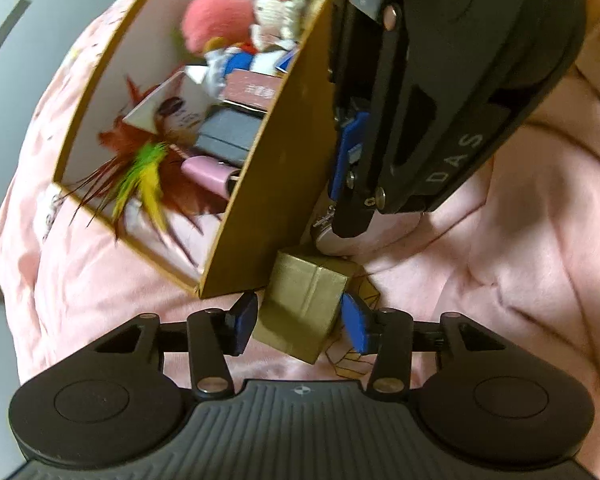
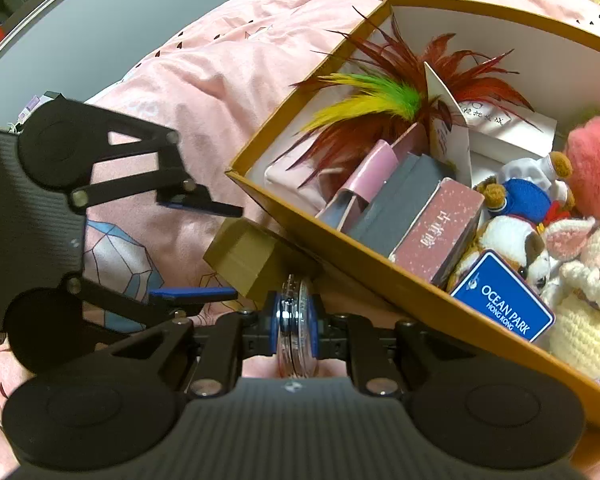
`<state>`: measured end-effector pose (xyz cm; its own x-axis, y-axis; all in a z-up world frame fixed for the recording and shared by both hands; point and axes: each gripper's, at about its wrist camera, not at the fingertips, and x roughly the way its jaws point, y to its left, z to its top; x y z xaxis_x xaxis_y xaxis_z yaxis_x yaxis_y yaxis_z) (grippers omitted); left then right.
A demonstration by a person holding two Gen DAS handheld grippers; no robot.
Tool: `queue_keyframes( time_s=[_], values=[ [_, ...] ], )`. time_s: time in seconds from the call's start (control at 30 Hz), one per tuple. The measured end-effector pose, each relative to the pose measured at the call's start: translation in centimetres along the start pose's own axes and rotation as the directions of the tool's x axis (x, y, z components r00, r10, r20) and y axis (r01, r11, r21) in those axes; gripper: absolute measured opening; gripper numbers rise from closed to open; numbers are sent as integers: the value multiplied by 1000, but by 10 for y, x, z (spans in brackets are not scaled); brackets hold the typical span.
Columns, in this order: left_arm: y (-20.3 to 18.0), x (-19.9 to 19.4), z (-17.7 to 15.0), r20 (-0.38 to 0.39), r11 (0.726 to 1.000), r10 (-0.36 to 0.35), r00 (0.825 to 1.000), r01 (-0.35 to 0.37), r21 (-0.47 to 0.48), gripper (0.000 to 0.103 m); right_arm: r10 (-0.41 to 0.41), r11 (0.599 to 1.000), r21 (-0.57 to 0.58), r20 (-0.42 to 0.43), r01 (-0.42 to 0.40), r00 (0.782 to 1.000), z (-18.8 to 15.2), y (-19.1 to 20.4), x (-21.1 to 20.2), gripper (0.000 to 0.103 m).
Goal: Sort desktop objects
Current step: 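Grasp the small gold box with the left gripper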
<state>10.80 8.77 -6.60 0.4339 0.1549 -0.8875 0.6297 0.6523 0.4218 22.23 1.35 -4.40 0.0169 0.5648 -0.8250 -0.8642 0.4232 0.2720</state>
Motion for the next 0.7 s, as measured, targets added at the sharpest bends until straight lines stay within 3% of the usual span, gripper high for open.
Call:
queue_keyframes(
  time_s=[0.7],
  values=[
    [-21, 7, 7, -15, 996, -28, 1000, 29, 89, 56, 21, 999, 39, -39, -20, 999, -1, -8, 11, 16]
  ],
)
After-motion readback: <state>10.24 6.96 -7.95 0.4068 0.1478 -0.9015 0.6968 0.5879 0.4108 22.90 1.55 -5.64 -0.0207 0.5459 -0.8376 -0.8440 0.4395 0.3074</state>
